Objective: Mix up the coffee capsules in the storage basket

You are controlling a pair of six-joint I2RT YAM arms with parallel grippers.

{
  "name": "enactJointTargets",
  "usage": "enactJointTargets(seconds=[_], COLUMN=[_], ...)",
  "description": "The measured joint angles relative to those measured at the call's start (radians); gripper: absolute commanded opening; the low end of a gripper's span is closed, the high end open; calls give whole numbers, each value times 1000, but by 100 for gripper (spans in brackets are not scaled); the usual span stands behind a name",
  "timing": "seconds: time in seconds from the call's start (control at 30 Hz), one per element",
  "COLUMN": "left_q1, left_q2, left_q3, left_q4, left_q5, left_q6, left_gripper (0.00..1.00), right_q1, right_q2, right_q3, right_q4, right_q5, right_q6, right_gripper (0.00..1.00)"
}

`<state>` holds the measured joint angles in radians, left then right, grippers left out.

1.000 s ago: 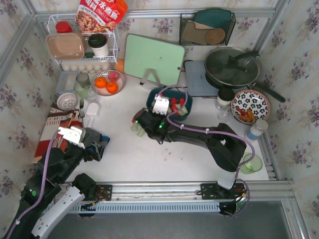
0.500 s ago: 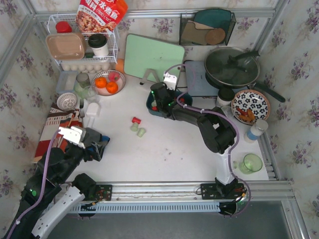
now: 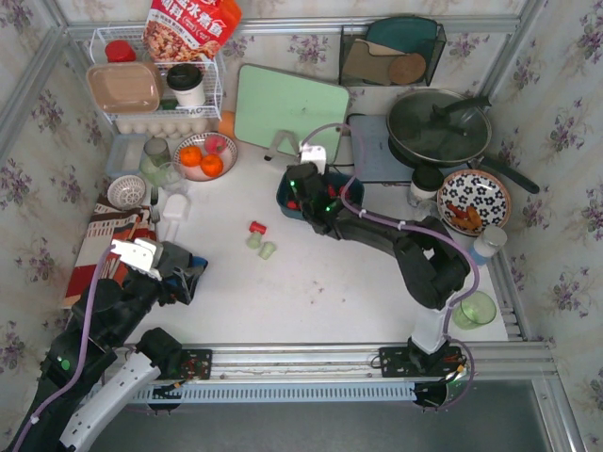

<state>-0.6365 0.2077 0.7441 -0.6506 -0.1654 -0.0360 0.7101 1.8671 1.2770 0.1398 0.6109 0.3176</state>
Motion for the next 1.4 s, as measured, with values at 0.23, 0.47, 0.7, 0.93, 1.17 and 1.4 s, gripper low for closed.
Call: enactJointTargets(seconds=[0.23,0.47,0.7,0.93,1.17,1.4], left_q1=[1,2,3,4,7,7], left_q2=[0,2,-2,-3,-5,-6], left_q3=[0,0,0,0,0,0], left_q4=[2,2,3,3,3,3], left_q5=[-3,-3,-2,3,5,6], left_q6=[0,0,0,0,0,0], left_gripper=[87,87,87,87,87,87], right_q1=[145,292,327,354,370,372], right_q2=[-48,-9,29,66,98,129], right_q3=[-125,-137,-93,-74,-74,-72], right_q4=[13,0,-116,-220,-244,-249], right_q5=[-209,-174,-51,-9,-3,26], right_q6=[-50,71,312,463,551,577], right_gripper=[64,64,58,54,51,50])
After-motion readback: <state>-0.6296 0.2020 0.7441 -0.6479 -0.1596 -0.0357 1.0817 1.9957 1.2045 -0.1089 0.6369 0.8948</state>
